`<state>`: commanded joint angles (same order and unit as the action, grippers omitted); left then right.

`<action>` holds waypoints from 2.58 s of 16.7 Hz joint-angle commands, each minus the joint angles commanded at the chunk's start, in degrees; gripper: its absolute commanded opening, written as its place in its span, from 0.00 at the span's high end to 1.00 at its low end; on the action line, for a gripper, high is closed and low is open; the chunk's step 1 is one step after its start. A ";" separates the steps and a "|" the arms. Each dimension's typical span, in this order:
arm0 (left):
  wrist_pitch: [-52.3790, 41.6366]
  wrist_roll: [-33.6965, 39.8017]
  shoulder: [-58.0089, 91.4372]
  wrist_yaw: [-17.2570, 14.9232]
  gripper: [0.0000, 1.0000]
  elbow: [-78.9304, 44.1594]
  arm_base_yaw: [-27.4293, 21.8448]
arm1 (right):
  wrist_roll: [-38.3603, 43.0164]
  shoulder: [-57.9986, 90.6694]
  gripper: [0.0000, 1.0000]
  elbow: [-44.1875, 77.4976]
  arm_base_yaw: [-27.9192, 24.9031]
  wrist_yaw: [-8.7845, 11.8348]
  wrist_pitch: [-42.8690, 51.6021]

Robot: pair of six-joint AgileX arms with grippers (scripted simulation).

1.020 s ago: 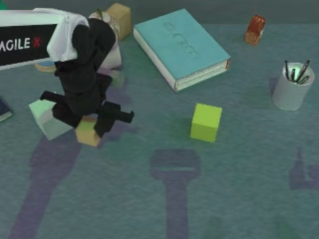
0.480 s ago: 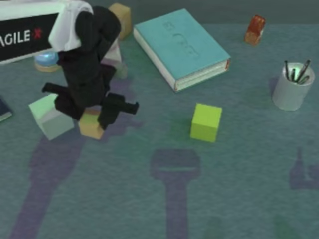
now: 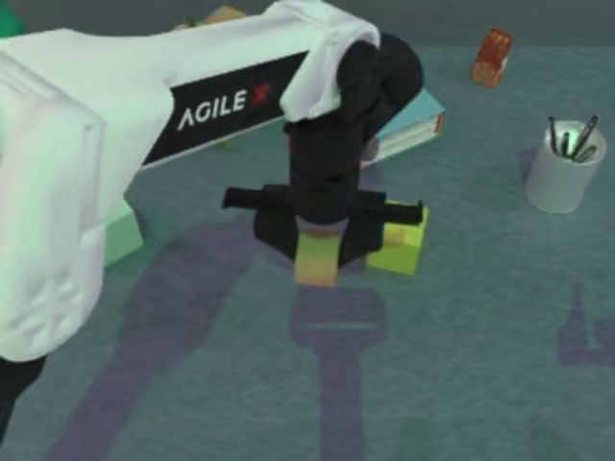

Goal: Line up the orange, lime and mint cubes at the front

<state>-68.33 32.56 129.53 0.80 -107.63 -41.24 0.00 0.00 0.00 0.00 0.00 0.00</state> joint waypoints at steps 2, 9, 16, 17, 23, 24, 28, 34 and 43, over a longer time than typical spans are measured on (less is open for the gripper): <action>-2.73 8.97 2.83 0.18 1.00 -5.31 -5.27 | 0.00 0.00 0.00 0.00 0.00 0.00 0.00; -6.85 22.35 6.58 0.69 1.00 -14.69 -14.76 | 0.00 0.00 0.00 0.00 0.00 0.00 0.00; -2.49 22.19 6.91 0.67 1.00 -10.72 -14.54 | 0.00 0.00 0.00 0.00 0.00 0.00 0.00; -0.27 22.25 7.26 0.67 1.00 -8.95 -14.53 | 0.00 0.00 0.00 0.00 0.00 0.00 0.00; 7.56 22.31 8.64 0.66 1.00 -2.34 -14.74 | 0.00 0.00 0.00 0.00 0.00 0.00 0.00; 7.56 22.31 8.64 0.66 1.00 -2.34 -14.74 | 0.00 0.00 0.00 0.00 0.00 0.00 0.00; 7.56 22.31 8.64 0.66 0.77 -2.34 -14.74 | 0.00 0.00 0.00 0.00 0.00 0.00 0.00; 7.56 22.31 8.64 0.66 0.32 -2.34 -14.74 | 0.00 0.00 0.00 0.00 0.00 0.00 0.00; 7.56 22.31 8.64 0.66 0.00 -2.34 -14.74 | 0.00 0.00 0.00 0.00 0.00 0.00 0.00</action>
<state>-60.76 54.87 138.18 1.46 -109.97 -55.98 0.00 0.00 0.00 0.00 0.00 0.00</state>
